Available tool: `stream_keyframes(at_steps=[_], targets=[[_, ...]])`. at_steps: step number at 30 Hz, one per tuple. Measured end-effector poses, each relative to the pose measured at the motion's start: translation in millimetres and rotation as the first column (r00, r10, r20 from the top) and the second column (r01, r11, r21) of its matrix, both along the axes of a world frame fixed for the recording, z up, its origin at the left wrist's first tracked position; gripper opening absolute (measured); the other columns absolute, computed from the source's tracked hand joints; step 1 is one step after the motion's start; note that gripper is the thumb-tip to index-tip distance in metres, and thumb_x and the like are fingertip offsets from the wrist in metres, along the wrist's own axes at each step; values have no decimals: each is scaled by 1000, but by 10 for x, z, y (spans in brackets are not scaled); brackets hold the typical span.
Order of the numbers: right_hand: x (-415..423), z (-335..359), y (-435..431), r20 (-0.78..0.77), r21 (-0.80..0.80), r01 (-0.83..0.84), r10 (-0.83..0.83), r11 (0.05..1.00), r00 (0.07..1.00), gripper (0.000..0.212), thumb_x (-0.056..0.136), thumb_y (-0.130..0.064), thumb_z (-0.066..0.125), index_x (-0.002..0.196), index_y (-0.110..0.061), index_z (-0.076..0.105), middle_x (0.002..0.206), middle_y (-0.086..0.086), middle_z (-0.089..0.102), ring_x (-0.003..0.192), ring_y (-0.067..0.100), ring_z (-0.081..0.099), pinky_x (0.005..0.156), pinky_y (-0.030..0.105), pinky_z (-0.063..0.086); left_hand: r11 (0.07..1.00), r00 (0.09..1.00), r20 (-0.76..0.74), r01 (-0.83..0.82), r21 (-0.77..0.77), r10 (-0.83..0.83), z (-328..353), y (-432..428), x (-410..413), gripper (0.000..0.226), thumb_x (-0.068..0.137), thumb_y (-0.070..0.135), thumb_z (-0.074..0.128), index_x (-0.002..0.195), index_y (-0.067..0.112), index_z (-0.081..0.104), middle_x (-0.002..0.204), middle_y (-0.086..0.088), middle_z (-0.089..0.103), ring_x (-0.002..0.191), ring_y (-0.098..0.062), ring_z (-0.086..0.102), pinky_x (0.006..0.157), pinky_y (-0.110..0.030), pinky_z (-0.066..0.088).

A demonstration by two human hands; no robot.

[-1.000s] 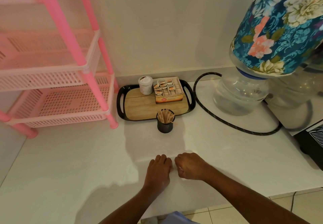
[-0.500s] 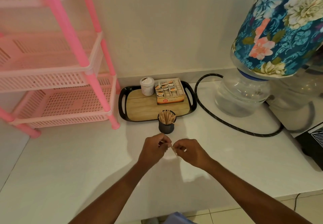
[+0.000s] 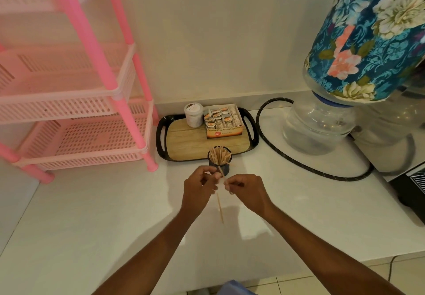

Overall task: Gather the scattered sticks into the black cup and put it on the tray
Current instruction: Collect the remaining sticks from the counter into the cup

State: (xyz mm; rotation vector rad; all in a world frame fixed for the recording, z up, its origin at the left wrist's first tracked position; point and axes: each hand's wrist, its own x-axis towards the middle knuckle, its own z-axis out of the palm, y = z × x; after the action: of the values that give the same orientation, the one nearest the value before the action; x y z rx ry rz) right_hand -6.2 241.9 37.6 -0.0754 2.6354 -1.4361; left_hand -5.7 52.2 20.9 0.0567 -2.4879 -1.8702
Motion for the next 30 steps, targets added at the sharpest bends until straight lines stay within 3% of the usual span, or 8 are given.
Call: stream_keyframes(at_steps=[3, 6, 8, 12, 16, 20, 22, 30], targets=[[-76, 108, -13, 12, -153, 89, -88, 984, 996, 15, 87, -11, 76, 93, -25, 75, 79, -5, 78, 73, 12, 75, 76, 37, 65, 935, 993, 83, 103, -338, -80, -235, -11, 85, 39, 94, 35, 76, 130, 28, 64, 110, 6, 72, 96, -15, 70, 80, -30, 62], [-264, 267, -48, -65, -238, 120, -139, 964, 988, 47, 82, -9, 79, 120, -29, 59, 84, -6, 78, 76, 11, 76, 70, 33, 66, 644, 900, 372, 425, -637, -226, -477, -13, 166, 99, 78, 52, 83, 160, 26, 34, 151, 3, 42, 137, -21, 45, 105, -37, 52], [-433, 365, -95, -165, -179, 103, -133, 978, 977, 71, 85, -6, 76, 140, -35, 44, 85, -4, 74, 77, 10, 75, 67, 23, 63, 546, 891, 388, 451, -706, -235, -552, 4, 190, 106, 73, 53, 85, 160, 23, 32, 155, 2, 35, 140, -24, 39, 107, -41, 51], [-728, 454, -211, -293, -6, 123, -119, 992, 949, 75, 92, -6, 70, 150, -36, 34, 87, -5, 64, 75, 8, 68, 62, 21, 58, 554, 902, 371, 430, -712, -222, -542, 25, 141, 91, 67, 53, 88, 143, 22, 47, 147, 3, 39, 134, -24, 42, 101, -42, 52], [-864, 395, -305, -304, 123, 72, -31, 990, 952, 61, 100, -8, 61, 149, -34, 35, 89, -1, 63, 71, 12, 65, 57, 28, 53, 574, 905, 368, 420, -703, -213, -509, 18, 108, 98, 68, 67, 83, 147, 23, 45, 145, 3, 41, 134, -23, 44, 101, -43, 53], [-868, 306, -275, -277, 131, 69, -30, 989, 961, 69, 99, -9, 61, 157, -31, 31, 136, 5, 62, 117, 17, 64, 90, 30, 55, 534, 913, 357, 407, -741, -199, -496, 74, 101, 100, 70, 67, 82, 153, 28, 40, 145, 2, 43, 134, -23, 45, 102, -41, 54], [-826, 273, -228, -291, 114, 101, -65, 988, 955, 71, 99, -9, 63, 157, -32, 31, 145, 2, 56, 125, 14, 59, 92, 25, 51, 539, 912, 366, 406, -738, -185, -485, 96, 85, 94, 69, 64, 85, 146, 28, 45, 141, 2, 45, 131, -23, 47, 101, -41, 54], [-535, 37, 63, -270, 85, 284, -252, 955, 929, 55, 99, -16, 66, 147, -27, 45, 127, -10, 59, 102, 5, 60, 85, 22, 52, 549, 874, 462, 463, -695, -152, -369, 177, -93, 94, 57, 55, 98, 129, 24, 46, 130, -2, 46, 120, -23, 55, 95, -41, 57]])
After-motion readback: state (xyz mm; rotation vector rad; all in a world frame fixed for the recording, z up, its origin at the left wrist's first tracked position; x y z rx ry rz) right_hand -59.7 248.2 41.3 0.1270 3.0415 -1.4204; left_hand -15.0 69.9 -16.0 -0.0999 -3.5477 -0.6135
